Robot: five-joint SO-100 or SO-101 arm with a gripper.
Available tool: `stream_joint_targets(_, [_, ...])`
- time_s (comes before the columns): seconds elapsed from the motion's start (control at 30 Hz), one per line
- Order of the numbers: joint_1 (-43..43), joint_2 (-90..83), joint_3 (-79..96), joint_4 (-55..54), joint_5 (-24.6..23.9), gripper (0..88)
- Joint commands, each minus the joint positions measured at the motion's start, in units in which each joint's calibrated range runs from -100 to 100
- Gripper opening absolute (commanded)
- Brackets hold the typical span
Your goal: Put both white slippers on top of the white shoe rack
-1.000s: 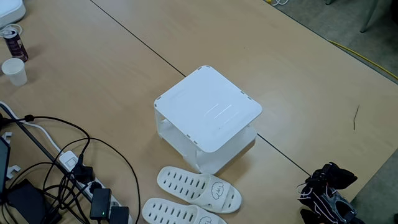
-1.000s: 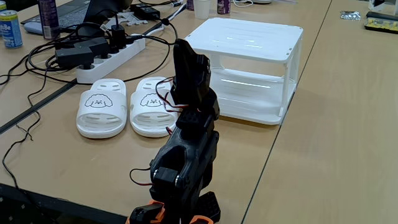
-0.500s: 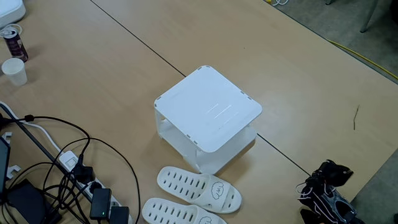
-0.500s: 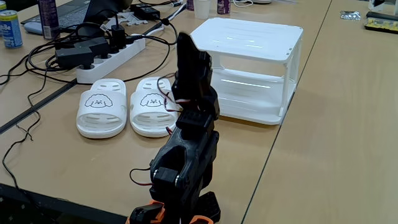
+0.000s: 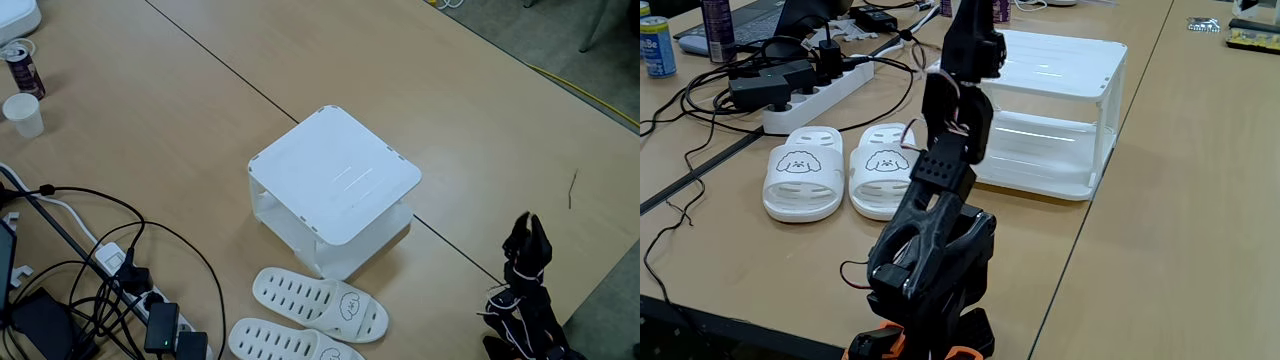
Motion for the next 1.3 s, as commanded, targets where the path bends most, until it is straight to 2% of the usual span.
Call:
stream_joint_targets(0.0, [0.3,0.9,-6.9,17.2,0.4,0.8])
stream_joint_targets(0.13, [-0.3,6.7,-14.6,22.5,0.4,0.8])
stream_joint_targets(0.33, [-0.2,25.6,-34.8,29.4,0.4,0.8])
stream_joint_targets(0.53, [-0.4,41.6,-45.0,30.2,0.4,0.8])
stream_joint_targets(0.7, [-7.0,44.4,-38.4,32.2,0.4,0.8])
stream_joint_targets(0.93, [-14.8,39.0,-24.6,49.1,0.4,0.8])
stream_joint_targets(1.27, [-25.1,38.3,-4.6,50.6,0.4,0.8])
